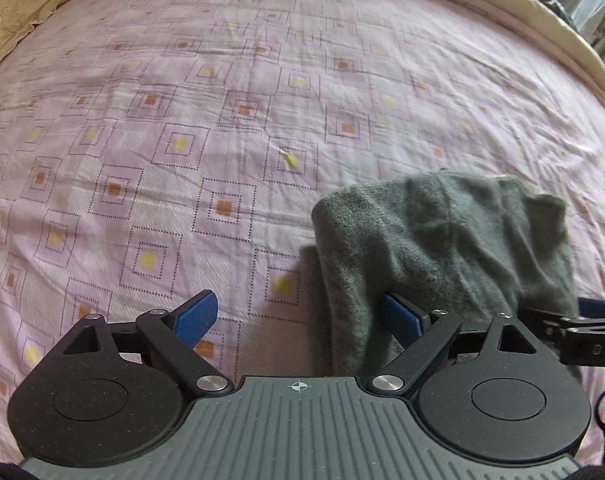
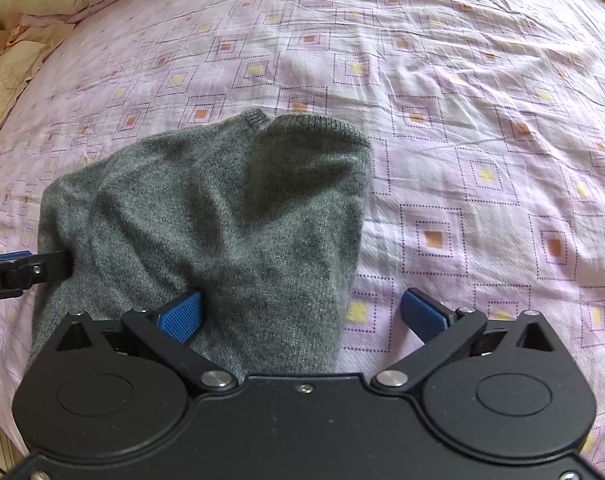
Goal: Fold small clothes
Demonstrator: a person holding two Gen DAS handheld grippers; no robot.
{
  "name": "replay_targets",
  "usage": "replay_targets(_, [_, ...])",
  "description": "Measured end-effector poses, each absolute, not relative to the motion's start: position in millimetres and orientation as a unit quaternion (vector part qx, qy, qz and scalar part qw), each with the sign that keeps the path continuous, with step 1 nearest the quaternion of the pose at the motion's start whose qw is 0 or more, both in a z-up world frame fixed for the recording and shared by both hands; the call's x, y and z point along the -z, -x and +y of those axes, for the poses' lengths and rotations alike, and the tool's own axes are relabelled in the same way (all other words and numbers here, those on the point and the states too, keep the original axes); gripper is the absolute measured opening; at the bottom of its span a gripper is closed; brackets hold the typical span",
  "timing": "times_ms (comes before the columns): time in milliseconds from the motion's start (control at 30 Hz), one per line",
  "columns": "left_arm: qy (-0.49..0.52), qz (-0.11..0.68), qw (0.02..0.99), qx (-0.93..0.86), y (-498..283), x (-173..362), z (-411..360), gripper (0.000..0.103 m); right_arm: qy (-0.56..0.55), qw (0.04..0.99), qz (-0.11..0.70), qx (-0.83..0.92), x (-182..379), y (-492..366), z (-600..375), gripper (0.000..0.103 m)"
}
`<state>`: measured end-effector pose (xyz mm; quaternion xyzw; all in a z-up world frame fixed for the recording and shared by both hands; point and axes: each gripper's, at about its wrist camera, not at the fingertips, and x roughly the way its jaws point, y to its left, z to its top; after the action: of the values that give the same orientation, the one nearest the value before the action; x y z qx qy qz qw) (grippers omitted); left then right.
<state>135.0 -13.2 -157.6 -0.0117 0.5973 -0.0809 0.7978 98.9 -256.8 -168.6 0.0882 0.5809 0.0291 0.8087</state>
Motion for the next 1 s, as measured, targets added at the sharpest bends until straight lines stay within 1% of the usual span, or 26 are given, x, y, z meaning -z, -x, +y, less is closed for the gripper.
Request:
replay_targets(167, [0.006, 0.598, 0.798, 0.08, -135.5, 161.9, -13.6, 0.091, -0.079, 0.812, 0.576, -0.039, 169.3, -105.0, -255.5, 0.103])
replay_targets(367, [0.012, 0.588, 0.804, 0.087, -125.1, 139.7, -13.6, 0.091, -0.104, 0.829, 0.549, -0.041, 149.6, -92.0, -268.1, 0.103])
replay_targets(400, [0.013, 0.585, 0.806, 0.087, -122.2, 134.6, -14.0, 0.095, -0.109, 0.834, 0.539, -0.039, 143.4, -87.5, -271.0, 0.103])
replay_targets(433, [0.01, 0.581, 0.809, 0.086, -119.0, 129.8, -14.7, 0.103, -0.115, 0.839, 0.531, -0.038, 136.8, -82.1, -274.2, 0.103])
replay_targets(567, [-0.02, 0.558, 0.826, 0.079, -106.9, 107.2, -22.4, 0.103, -0.133, 0.856, 0.498, -0.035, 111.6, -62.0, -283.3, 0.103])
replay_targets(700, [-0.036, 0.545, 0.835, 0.06, -97.1, 86.2, -30.7, 0.103, -0.128, 0.873, 0.47, -0.026, 85.7, -45.3, -286.0, 0.103])
replay_targets(1000, [-0.025, 0.519, 0.852, 0.062, -66.6, 26.0, -46.7, 0.102, -0.115, 0.916, 0.379, -0.066, 21.1, -9.1, -285.1, 0.103])
